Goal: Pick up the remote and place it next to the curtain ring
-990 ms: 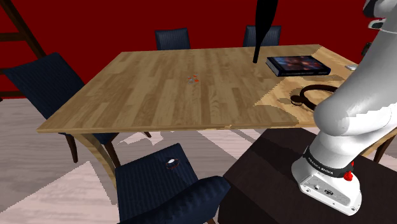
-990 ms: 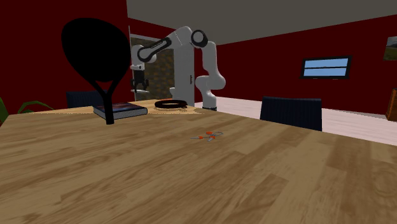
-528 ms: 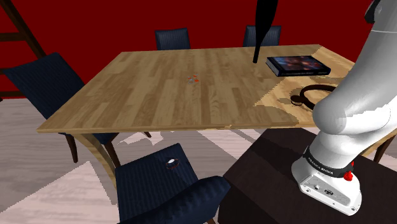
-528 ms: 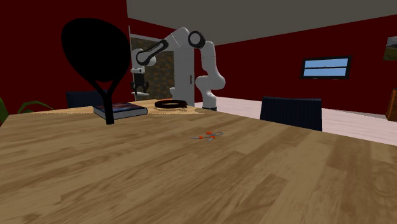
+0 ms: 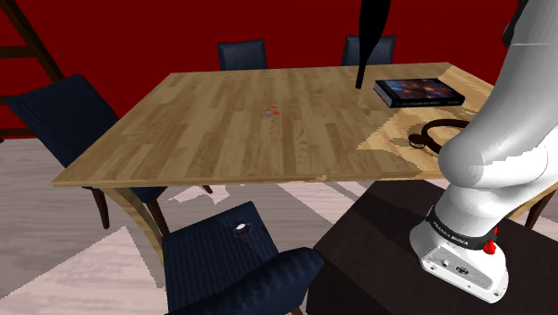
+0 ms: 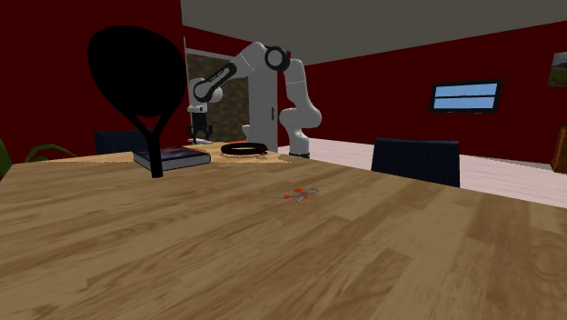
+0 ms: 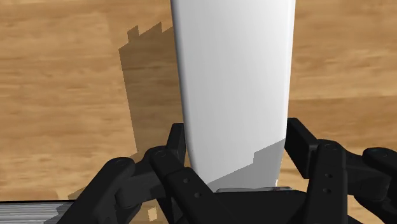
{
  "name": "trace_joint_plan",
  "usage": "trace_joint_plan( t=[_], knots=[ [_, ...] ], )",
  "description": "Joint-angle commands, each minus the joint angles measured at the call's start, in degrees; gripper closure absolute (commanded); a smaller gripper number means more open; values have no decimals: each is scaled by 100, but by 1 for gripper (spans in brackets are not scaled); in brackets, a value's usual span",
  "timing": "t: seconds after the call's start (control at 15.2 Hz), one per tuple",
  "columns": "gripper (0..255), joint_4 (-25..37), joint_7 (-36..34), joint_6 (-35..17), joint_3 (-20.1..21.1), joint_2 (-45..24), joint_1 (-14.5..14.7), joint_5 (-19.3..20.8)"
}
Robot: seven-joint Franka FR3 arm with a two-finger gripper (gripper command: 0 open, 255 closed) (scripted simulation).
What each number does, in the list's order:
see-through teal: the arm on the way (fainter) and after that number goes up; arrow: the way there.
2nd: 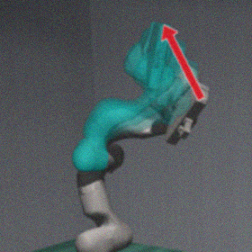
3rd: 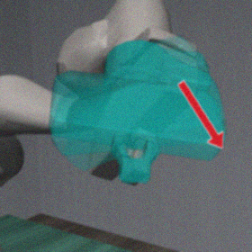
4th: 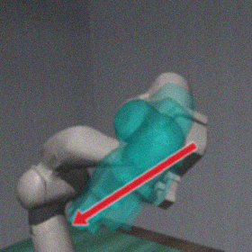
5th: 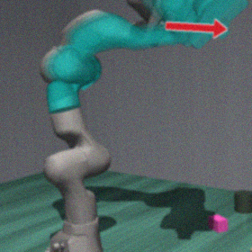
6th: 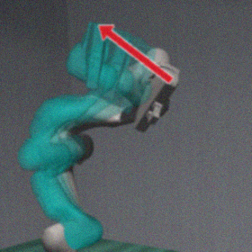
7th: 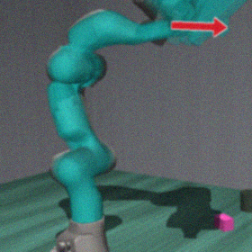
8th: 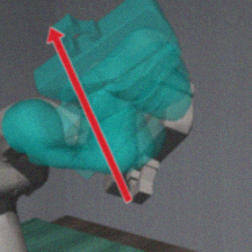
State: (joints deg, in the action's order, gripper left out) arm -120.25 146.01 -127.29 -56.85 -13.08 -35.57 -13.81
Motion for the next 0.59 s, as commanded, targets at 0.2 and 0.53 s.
trace_joint_plan(
  t=[0.2,0.53],
  knots=[
    [255,-103,165,-221,128,-209,-118,-247],
    [255,-103,165,-220,128,-209,-118,-247]
  ],
)
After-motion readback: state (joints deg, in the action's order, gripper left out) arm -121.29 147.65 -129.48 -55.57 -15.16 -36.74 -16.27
